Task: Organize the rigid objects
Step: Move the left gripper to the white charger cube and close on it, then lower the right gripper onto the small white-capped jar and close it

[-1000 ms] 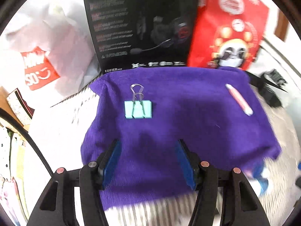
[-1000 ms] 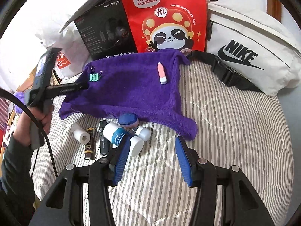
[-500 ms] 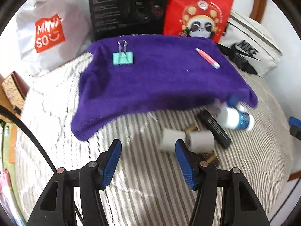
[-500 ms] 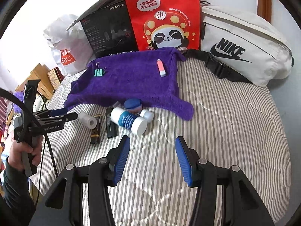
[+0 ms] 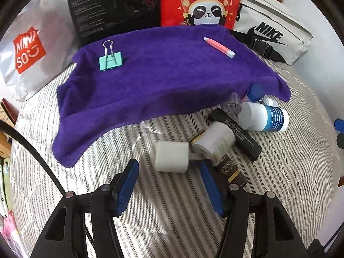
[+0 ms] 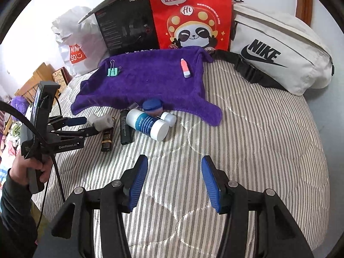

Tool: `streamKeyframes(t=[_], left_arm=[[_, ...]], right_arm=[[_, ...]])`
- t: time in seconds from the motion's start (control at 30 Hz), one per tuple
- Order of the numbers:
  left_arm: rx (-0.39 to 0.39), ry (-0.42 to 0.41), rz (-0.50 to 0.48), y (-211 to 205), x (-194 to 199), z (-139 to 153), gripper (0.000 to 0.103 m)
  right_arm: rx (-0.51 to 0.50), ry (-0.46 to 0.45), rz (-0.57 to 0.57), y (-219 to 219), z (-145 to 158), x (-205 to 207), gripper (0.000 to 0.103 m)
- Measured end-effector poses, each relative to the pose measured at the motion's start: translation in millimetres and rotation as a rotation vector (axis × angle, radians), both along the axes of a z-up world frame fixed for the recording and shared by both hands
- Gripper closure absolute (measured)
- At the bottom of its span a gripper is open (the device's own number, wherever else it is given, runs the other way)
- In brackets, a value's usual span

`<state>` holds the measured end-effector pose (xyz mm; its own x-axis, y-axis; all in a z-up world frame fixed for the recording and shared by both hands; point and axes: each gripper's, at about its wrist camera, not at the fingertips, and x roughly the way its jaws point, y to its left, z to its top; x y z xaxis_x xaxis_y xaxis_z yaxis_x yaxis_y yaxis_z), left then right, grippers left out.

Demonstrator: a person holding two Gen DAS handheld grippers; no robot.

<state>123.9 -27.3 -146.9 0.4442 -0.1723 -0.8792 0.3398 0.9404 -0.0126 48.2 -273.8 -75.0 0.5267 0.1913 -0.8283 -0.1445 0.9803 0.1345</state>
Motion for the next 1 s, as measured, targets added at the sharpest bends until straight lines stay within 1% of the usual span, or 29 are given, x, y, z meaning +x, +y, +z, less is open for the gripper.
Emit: streamKeyframes(t=[0.17,0.27,0.33,0.4,0.63,0.7,0.83,0.9,1.0], left_arm=[[-0.003,-0.003,0.017,-6,3,-4,0.045],[0.013,-0.005,0.030,-7,5,-8,0.046],[0.005,-0.015,0.034,-4,5,-8,0.057],[-0.004,-0.012,0.037,0,4,-8,0.059],[-0.012,-0.017,0.073,23,2,-9,0.059],[-0.016,-0.022,0.081,23,2,-9,0.059],[0.007,-0.032,0.101,16,3,-10,0.055],[0.014,-0.032,0.120,14,5,-11,0.055],[0.009,-0.041,0.121,13,4,-11,0.056]], right_arm=[[-0.001,0.021,-0.007,-2,-6,5,0.051],[-0.007,0.030,-0.004,-1,-9,7,0.051],[-0.010,0.035,0.001,0,-10,7,0.051],[-0.010,0.039,0.007,2,-12,7,0.051],[-0.018,0.052,0.020,4,-18,10,0.051],[-0.018,0.060,0.020,4,-20,13,0.051],[-0.014,0.066,0.018,6,-23,18,0.051],[-0.006,0.067,0.014,6,-24,21,0.051],[0.019,0.068,0.017,8,-26,29,0.051]])
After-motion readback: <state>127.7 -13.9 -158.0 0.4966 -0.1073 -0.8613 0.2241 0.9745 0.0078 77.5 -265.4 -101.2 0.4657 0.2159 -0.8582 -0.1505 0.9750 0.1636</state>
